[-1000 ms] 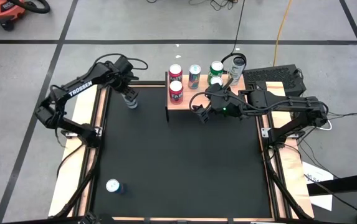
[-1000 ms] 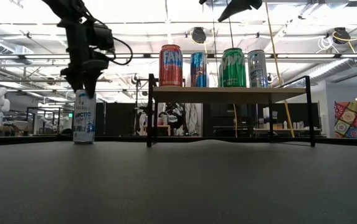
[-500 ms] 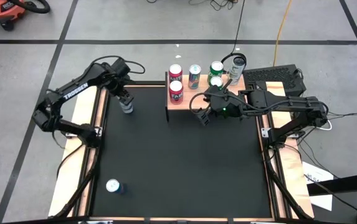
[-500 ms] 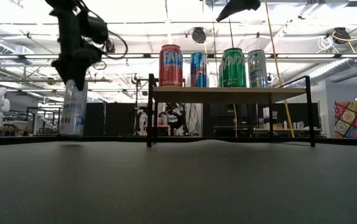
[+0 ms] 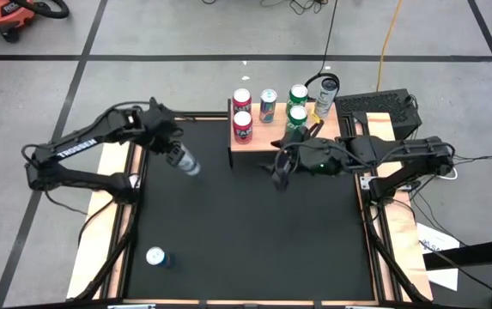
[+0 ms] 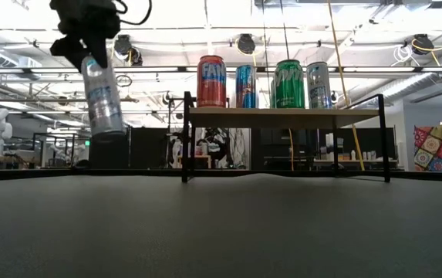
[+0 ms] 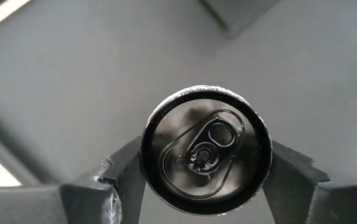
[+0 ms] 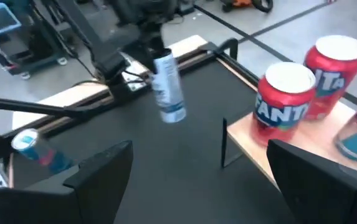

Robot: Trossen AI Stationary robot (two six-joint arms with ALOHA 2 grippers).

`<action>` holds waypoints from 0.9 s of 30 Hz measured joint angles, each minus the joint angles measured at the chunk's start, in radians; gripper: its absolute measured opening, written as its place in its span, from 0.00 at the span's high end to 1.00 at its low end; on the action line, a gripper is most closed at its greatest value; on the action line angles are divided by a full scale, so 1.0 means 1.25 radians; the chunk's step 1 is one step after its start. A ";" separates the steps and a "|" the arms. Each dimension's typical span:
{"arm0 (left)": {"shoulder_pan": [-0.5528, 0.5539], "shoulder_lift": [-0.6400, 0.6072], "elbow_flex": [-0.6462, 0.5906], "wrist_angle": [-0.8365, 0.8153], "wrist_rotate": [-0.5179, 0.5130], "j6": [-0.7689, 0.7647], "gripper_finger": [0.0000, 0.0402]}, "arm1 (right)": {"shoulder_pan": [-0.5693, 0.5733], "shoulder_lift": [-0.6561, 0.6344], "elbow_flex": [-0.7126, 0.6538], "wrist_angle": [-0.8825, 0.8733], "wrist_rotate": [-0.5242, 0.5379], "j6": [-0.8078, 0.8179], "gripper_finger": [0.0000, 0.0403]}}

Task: Place canned beverage on shelf
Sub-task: Put the white blue soda can on the shelf aligned with the other white blue soda can

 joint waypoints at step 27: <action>-0.504 0.300 0.000 0.394 -0.060 -0.390 0.39 | 0.233 -0.201 -0.560 0.535 0.074 0.141 0.12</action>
